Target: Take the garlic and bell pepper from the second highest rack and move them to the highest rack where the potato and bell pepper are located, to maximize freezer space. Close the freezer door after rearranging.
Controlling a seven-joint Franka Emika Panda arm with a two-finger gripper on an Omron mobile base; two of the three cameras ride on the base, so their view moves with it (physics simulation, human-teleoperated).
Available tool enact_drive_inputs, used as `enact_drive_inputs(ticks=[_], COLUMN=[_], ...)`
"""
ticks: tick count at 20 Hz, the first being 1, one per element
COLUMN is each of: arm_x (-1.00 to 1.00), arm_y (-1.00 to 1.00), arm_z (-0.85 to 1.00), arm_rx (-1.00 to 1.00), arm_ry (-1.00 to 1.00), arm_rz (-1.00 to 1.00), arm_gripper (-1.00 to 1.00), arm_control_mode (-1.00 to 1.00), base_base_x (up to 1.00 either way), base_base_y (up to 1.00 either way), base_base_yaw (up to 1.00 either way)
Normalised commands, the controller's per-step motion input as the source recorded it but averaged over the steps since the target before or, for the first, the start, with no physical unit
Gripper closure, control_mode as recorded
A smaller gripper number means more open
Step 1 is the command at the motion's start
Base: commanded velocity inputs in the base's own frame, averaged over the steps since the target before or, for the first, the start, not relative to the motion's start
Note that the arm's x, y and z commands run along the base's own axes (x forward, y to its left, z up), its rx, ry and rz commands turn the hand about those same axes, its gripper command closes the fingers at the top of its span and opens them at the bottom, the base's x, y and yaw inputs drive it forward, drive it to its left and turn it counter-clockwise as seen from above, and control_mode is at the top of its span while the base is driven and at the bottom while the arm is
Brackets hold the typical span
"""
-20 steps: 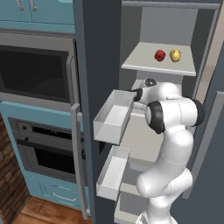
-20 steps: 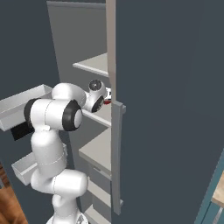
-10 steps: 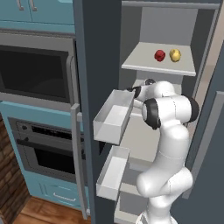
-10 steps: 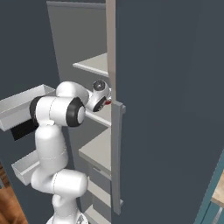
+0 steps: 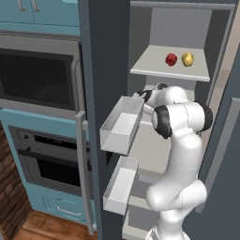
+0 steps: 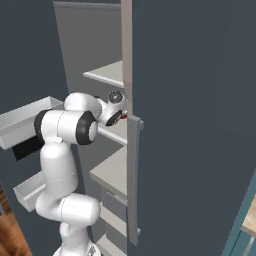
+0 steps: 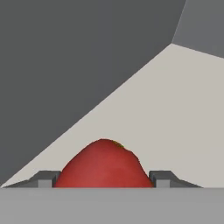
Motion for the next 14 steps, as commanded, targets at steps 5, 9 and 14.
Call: enact_drive_inputs(ticks=[5,9,14], arm_x=[-0.93,-0.81,-0.75], arm_y=[0.0,0.01,0.03], arm_z=[0.19,0.74,0.98], arm_rx=[0.0,0.0,0.0], arm_ry=[-0.28,0.0,0.0], arm_rz=[-0.14,-0.08,-0.01], arm_gripper=[1.0,1.0,1.0], arm_control_mode=[-1.0,-1.0,-1.0], base_base_x=[0.0,0.0,0.0], base_base_y=[0.0,0.0,0.0], base_base_yaw=[0.0,0.0,0.0])
